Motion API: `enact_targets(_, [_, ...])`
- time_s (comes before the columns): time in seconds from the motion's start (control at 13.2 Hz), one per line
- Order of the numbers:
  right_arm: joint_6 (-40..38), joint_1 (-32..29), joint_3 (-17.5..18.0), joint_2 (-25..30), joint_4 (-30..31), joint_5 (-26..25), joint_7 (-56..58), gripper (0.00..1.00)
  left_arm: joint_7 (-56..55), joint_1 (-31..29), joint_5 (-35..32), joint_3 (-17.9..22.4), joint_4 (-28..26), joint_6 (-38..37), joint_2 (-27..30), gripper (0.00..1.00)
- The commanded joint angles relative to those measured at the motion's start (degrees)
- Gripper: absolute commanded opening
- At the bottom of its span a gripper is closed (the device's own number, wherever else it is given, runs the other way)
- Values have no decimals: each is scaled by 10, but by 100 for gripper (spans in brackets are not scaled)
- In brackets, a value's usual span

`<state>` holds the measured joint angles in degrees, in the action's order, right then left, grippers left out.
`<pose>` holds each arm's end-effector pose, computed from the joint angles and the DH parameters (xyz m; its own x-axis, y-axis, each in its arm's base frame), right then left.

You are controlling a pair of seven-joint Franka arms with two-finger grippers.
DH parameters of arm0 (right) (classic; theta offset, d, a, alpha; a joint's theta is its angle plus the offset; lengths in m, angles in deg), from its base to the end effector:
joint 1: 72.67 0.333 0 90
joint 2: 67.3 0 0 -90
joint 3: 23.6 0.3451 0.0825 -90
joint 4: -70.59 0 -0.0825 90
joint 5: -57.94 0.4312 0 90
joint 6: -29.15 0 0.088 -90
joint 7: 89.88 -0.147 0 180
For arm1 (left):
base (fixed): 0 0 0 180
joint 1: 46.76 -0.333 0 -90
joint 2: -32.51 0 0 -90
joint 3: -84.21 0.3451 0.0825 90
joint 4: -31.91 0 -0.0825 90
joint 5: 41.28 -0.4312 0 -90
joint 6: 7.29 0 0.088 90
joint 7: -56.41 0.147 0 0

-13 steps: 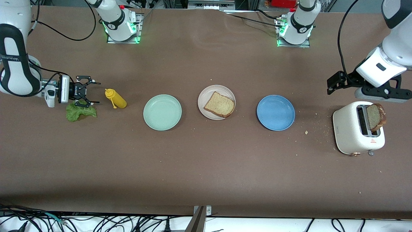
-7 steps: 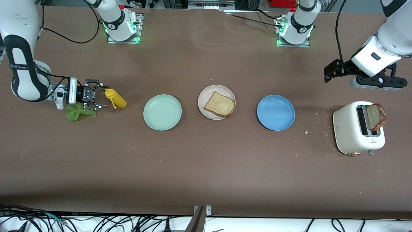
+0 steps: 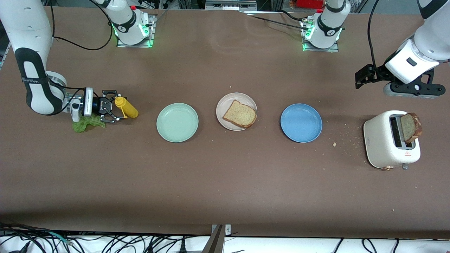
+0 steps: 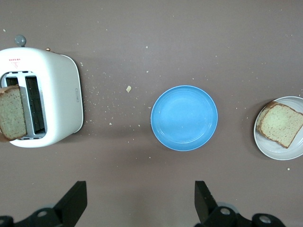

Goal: Make sandwich in beige plate with both arms
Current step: 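Grasp the yellow bottle with the right gripper and lift it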

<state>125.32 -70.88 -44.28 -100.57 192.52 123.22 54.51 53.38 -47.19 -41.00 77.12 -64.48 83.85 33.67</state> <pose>0.5147 -0.0618 0.0971 0.2119 0.4592 0.8627 0.9734 -0.0210 -0.2280 0.5856 -0.0697 0.5696 0.9955 -0.0627 -0.0715 -0.0630 -0.9980 -0.0014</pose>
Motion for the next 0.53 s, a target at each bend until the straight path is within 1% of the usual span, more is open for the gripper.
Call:
enact_targets(0.0, [-4,-1,13,-8,-8,22,7,89,-4,3,11,1,29,-8,-18,100])
enact_targets(0.08, [-3,-1,13,-9,-8,27,7,79,-5,4,10,1,42,-8,-26,100])
enact_targets(0.15, [-3,-1,13,-9,-8,27,10,56,-5,6,10,1,45,-8,-27,100])
enact_targets(0.3, [-1,0,13,-7,-9,27,13,5,-4,3,11,1,45,-10,-27,100])
enact_targets(0.38, [3,1,13,-5,-15,27,6,0,-4,3,11,1,45,-10,-27,100])
enact_targets(0.45, [10,9,12,0,-26,27,-4,0,-4,3,11,1,45,-11,-27,100])
